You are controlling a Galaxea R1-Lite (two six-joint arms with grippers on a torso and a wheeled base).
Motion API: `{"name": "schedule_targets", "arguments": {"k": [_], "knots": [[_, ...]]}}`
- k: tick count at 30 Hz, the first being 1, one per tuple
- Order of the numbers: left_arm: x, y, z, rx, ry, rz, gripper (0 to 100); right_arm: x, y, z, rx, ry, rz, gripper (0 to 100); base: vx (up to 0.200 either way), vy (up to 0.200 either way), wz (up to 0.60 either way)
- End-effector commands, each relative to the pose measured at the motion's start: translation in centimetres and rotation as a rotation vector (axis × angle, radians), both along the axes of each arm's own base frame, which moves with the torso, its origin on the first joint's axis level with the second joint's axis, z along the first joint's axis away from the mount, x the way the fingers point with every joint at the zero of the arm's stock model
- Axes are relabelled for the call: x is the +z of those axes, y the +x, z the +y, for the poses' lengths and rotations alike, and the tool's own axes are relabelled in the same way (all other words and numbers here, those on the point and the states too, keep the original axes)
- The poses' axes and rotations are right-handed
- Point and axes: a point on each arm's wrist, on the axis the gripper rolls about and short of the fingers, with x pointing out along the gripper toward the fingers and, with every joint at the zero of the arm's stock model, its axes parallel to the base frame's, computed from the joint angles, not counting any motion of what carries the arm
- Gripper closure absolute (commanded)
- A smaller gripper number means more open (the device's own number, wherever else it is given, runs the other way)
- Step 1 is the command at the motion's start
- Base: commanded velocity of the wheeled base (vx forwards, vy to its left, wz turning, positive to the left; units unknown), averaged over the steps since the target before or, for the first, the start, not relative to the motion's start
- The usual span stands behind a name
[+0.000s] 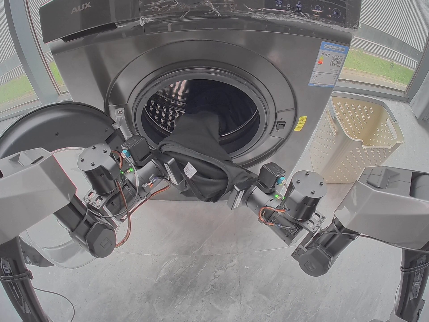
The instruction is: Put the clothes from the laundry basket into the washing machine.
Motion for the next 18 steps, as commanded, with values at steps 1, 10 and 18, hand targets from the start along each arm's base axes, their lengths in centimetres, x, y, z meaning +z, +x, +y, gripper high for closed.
{"name": "schedule_targets", "arguments": {"k": [1, 10, 18], "knots": [[0.7, -0.4, 0.2, 0.001, -0.008, -0.017, 100, 0.7, -0.8, -0.5, 0.011, -0.002, 0.001, 0, 0.000, 0.000, 0.00], [0.2, -2.2, 1.3, 0.036, 0.016, 0.031, 100, -1.4, -8.2, -5.7, 0.165, -0.242, 0.140, 0, 0.000, 0.000, 0.00], [0.3, -7.6, 3.5, 0.029, 0.051, 0.097, 100, -1.2, -10.2, -8.4, 0.138, -0.260, 0.193, 0, 0.000, 0.000, 0.00]]}}
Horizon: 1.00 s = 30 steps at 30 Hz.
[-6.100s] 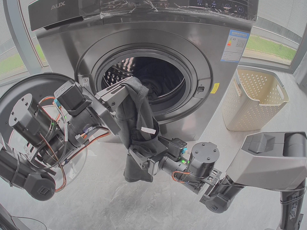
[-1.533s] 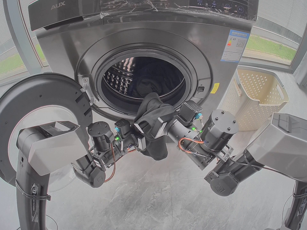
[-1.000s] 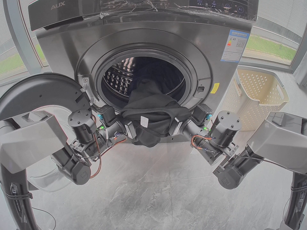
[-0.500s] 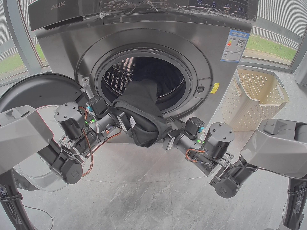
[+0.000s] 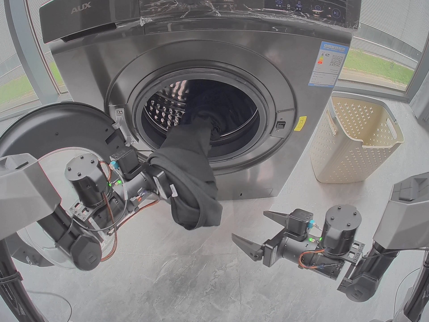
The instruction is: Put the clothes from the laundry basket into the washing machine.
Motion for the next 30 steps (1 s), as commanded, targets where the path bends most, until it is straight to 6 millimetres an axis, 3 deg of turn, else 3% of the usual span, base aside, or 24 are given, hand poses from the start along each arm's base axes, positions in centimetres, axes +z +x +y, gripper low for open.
{"name": "schedule_targets", "arguments": {"k": [1, 9, 19, 30], "knots": [[0.7, -5.3, 2.2, -0.004, 0.023, 0.044, 100, 1.5, -2.3, -2.7, -0.009, -0.006, 0.000, 0, 0.000, 0.000, 0.00], [-0.4, -6.4, 3.1, 0.023, 0.118, 0.046, 100, 2.0, -1.4, -3.4, -0.092, 0.006, -0.020, 0, 0.000, 0.000, 0.00], [-1.1, -6.5, 3.3, 0.025, 0.137, 0.077, 100, 2.2, -1.8, -4.2, -0.105, 0.007, -0.013, 0, 0.000, 0.000, 0.00], [-1.8, -6.2, 3.1, 0.017, 0.149, 0.097, 100, 2.0, -1.8, -4.1, -0.105, 0.008, -0.002, 0, 0.200, 0.000, 0.00]]}}
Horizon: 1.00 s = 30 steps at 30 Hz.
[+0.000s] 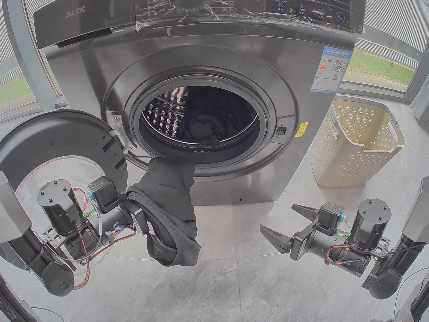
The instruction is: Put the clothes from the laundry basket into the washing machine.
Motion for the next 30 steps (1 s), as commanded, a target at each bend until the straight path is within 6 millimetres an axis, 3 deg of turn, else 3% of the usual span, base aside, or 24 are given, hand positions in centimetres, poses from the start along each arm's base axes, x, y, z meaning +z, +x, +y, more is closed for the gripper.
{"name": "schedule_targets", "arguments": {"k": [1, 10, 30], "knots": [[-0.48, 0.07, -0.12, -0.002, 0.008, 0.018, 100, -0.06, -0.01, 0.06, 0.003, 0.000, 0.003, 0, 0.200, 0.000, 0.00], [-0.66, 0.20, -0.22, -0.003, 0.012, 0.022, 100, -0.18, -0.34, 0.17, 0.013, -0.004, 0.011, 0, 0.200, 0.000, 0.00], [-1.12, -0.12, -0.99, -0.031, 0.019, 0.040, 100, -0.33, -0.52, 0.18, 0.018, -0.009, 0.017, 0, 0.000, 0.000, 0.00]]}}
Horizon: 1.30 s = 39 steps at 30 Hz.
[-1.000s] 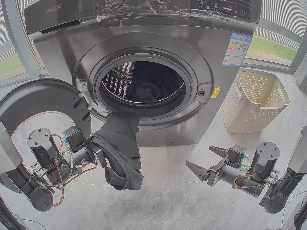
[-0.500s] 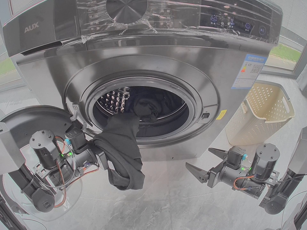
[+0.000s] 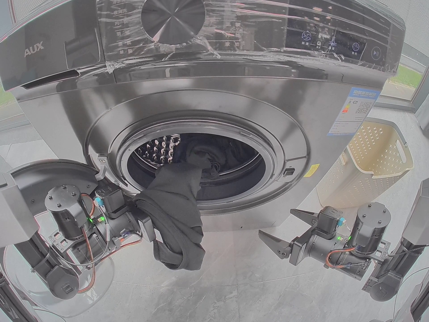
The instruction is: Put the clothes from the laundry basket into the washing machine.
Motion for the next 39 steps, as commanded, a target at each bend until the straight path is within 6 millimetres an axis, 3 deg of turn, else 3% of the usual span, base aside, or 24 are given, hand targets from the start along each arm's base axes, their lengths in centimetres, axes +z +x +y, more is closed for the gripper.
{"name": "schedule_targets", "arguments": {"k": [1, 11, 15, 21, 25, 29, 33, 35, 39], "knots": [[-0.1, 0.0, -0.1, -0.004, 0.000, 0.004, 100, -0.1, 0.0, 0.0, 0.001, -0.001, 0.001, 0, 0.000, 0.000, 0.00], [0.0, -0.1, -0.8, -0.029, -0.003, -0.003, 100, 0.0, -0.2, 0.4, 0.017, 0.000, 0.000, 0, 0.060, 0.000, 0.00], [-0.3, -0.6, -2.2, -0.086, 0.001, 0.006, 100, 0.1, -0.6, 0.8, 0.037, 0.004, -0.003, 0, 0.000, 0.000, 0.00], [-2.0, 0.0, -6.0, -0.153, 0.007, 0.041, 100, 0.1, -1.2, 1.6, 0.067, 0.017, 0.004, 0, 0.000, 0.000, 0.00], [-3.1, 1.6, -7.4, -0.150, 0.008, 0.042, 100, 0.2, -1.1, 1.6, 0.067, 0.020, 0.000, 0, 0.000, 0.000, 0.00], [-3.7, 5.0, -9.1, -0.110, -0.031, 0.001, 100, 0.2, -1.1, 1.6, 0.070, 0.021, -0.001, 0, 0.000, 0.000, 0.00], [-3.8, 7.7, -9.5, -0.044, -0.067, -0.040, 100, 0.3, -1.1, 1.6, 0.070, 0.022, -0.002, 0, 0.000, 0.000, 0.00], [-3.9, 10.2, -9.5, -0.008, -0.089, -0.077, 100, 0.3, -1.1, 1.6, 0.070, 0.023, -0.003, 0, 0.000, 0.000, 0.00], [-4.3, 12.1, -9.6, 0.015, -0.093, -0.086, 100, 0.3, -1.1, 1.6, 0.070, 0.023, -0.003, 0, 0.000, 0.000, 0.00]]}}
